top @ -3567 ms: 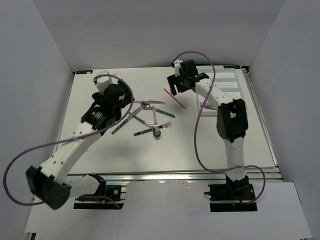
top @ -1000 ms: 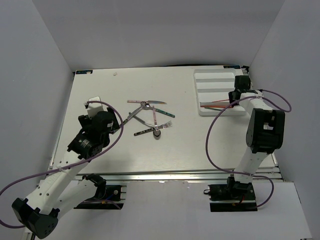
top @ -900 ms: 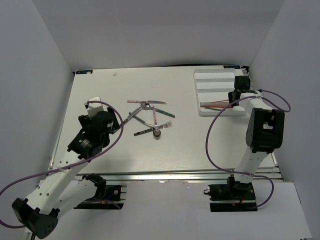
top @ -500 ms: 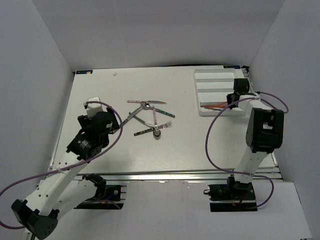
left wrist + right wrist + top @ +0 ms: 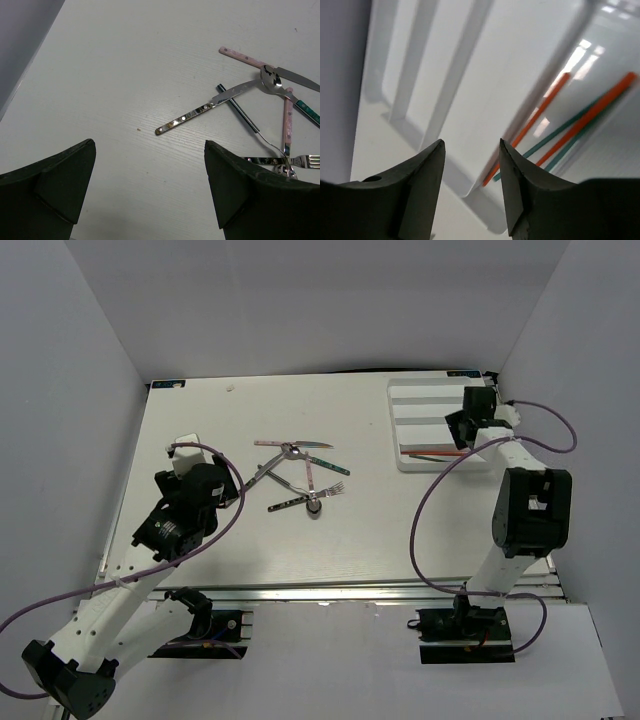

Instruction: Sort the eating utensils into containers

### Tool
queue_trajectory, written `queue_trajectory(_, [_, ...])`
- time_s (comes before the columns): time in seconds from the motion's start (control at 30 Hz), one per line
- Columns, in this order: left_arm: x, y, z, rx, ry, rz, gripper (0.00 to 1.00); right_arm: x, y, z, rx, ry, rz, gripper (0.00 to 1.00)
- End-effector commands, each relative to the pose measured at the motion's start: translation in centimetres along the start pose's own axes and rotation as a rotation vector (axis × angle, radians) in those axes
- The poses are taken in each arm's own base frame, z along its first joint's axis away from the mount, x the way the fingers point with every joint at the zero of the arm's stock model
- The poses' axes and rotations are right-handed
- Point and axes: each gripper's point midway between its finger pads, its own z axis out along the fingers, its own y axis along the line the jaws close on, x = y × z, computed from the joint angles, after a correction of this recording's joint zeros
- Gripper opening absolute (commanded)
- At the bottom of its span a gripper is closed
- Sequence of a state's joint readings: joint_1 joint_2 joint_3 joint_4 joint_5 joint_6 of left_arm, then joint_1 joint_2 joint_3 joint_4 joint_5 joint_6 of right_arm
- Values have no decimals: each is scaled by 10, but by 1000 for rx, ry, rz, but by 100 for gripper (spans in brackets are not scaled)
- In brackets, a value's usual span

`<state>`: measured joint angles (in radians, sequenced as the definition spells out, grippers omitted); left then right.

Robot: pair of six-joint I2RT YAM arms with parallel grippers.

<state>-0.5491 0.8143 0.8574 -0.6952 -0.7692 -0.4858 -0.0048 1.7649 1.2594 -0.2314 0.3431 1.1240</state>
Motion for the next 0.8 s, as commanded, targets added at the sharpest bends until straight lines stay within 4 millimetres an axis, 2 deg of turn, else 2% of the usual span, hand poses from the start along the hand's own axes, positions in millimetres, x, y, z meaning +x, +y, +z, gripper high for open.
queue_trajectory(0.0, [-4,4,-1,-15,-22,-11,98,15,92,-59,-306,-39,-341,89])
queue_trajectory(0.07, [-4,7,-1,-33,-24,-15,98,43,115,-74,-406,-3,-510,89])
queue_trajectory(0.13, [-6,14,-1,-73,-34,-21,98,79,122,-87,-471,67,-736,89])
queue_trajectory(0.17, [-6,15,0,-84,-36,-23,98,114,137,-102,-562,116,-843,89])
queue_trajectory(0.2, [-7,18,0,-98,-39,-21,98,146,143,-120,-685,207,-938,87])
queue_trajectory(0.23, [-7,18,-1,-98,-40,-25,98,186,142,-133,-778,253,-1105,85])
queue_trajectory(0.27, [-7,18,0,-98,-40,-24,98,202,148,-143,-828,256,-1187,84])
queue_trajectory(0.3, [-7,17,0,-92,-39,-25,98,239,131,-140,-831,300,-1373,84])
queue_trajectory(0.33, [-6,16,0,-90,-36,-22,98,254,126,-140,-831,324,-1448,84])
queue_trajectory(0.37, [-6,15,0,-87,-35,-21,98,257,142,-145,-843,293,-1497,84])
queue_trajectory(0.4, [-5,15,0,-88,-32,-17,98,269,140,-143,-835,315,-1554,84])
queue_trajectory(0.43, [-5,16,0,-89,-31,-18,98,295,114,-131,-775,406,-1650,82])
queue_trajectory(0.5, [-5,16,0,-90,-32,-19,98,303,124,-127,-757,353,-1728,76])
queue_trajectory(0.53, [-5,16,0,-88,-33,-20,98,318,115,-123,-756,380,-1769,75])
queue_trajectory(0.63, [-6,15,-1,-79,-37,-24,98,337,105,-119,-767,404,-1835,72])
queue_trajectory(0.77, [-4,13,0,-73,-31,-18,98,346,97,-105,-753,430,-1871,68])
